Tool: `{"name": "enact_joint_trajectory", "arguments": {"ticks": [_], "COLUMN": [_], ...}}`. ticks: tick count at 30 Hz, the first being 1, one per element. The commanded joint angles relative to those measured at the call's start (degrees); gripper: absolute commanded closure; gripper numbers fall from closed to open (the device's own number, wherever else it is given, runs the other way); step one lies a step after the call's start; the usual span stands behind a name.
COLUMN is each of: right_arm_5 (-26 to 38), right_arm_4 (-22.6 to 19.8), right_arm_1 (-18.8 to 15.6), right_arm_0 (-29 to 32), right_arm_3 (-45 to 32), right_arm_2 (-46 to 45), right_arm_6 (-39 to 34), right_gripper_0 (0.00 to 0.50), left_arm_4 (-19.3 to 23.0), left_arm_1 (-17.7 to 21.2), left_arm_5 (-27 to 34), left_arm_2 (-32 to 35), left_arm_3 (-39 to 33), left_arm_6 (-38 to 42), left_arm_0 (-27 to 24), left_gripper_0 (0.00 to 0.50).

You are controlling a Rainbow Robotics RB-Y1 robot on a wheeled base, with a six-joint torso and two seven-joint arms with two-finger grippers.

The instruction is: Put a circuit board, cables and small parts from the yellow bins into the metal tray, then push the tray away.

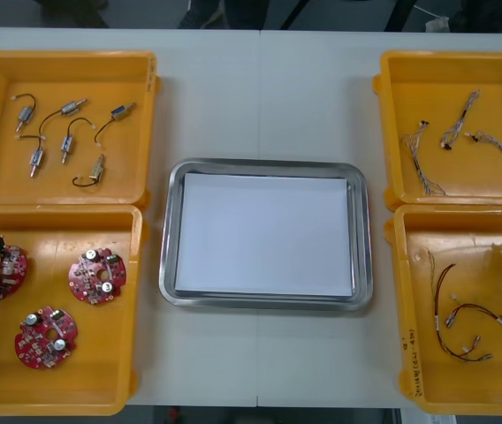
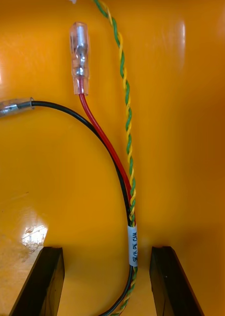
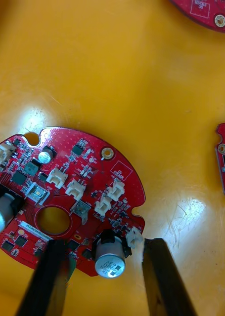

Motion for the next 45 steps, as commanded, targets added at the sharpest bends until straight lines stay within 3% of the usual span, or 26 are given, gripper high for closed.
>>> {"name": "enact_joint_trajectory", "arguments": {"ticks": [1, 5, 6, 7, 8, 9, 22, 27, 38, 45], "right_arm_5": [-0.7, -0.7, -0.7, -0.7, -0.7, -0.7, -0.4, 5.9, 22.3, 28.3], "right_arm_4": [-0.7, -0.8, -0.9, -0.8, -0.8, -0.8, -2.0, -2.1, -4.7, -12.2], "right_arm_1": [-1.8, -1.8, -1.8, -1.8, -1.8, -1.8, -1.8, -2.2, -6.7, -10.2], "right_arm_0": [-0.3, 0.0, 0.0, 0.1, 0.2, 0.2, 0.4, 0.4, 0.4, -0.2], "right_arm_3": [1.3, 1.3, 1.3, 1.3, 1.3, 1.3, 0.4, -3.7, -13.8, -18.1], "right_arm_2": [1.8, 1.8, 1.8, 1.8, 1.8, 1.8, -1.0, -5.3, -16.1, -20.8], "right_arm_6": [0.1, -0.2, -0.3, -0.1, 0.1, 0.1, 1.0, 1.4, 1.4, 0.6], "right_gripper_0": [0.0, 0.0, 0.081, 0.345, 0.457, 0.5, 0.5, 0.5, 0.5, 0.5], "left_arm_4": [0.1, 0.4, 0.6, 0.6, 0.6, 0.8, 4.3, 4.7, 3.2, -3.2], "left_arm_1": [3.0, 3.0, 3.0, 2.9, 3.0, 2.9, 3.3, 3.0, 0.6, -2.4], "left_arm_5": [-0.1, -0.1, 0.0, 0.1, 0.3, 0.3, 3.8, 7.2, 12.8, 20.0], "left_arm_2": [-1.1, -1.1, -1.2, -1.1, -1.1, -1.1, 1.4, 4.4, 9.5, 14.1], "left_arm_3": [-0.2, -0.4, -0.4, -0.4, -0.4, -0.4, -1.3, -1.5, -3.0, -9.2], "left_arm_6": [-1.9, -1.9, -1.9, -1.9, -1.9, -1.9, -1.9, -1.9, -1.9, -0.3], "left_arm_0": [-0.5, -0.5, -0.5, -0.5, -0.5, -0.5, -0.5, -0.4, -1.4, -2.7], "left_gripper_0": [0.497, 0.5, 0.5, 0.5, 0.5, 0.5, 0.5, 0.5, 0.5, 0.5]}}
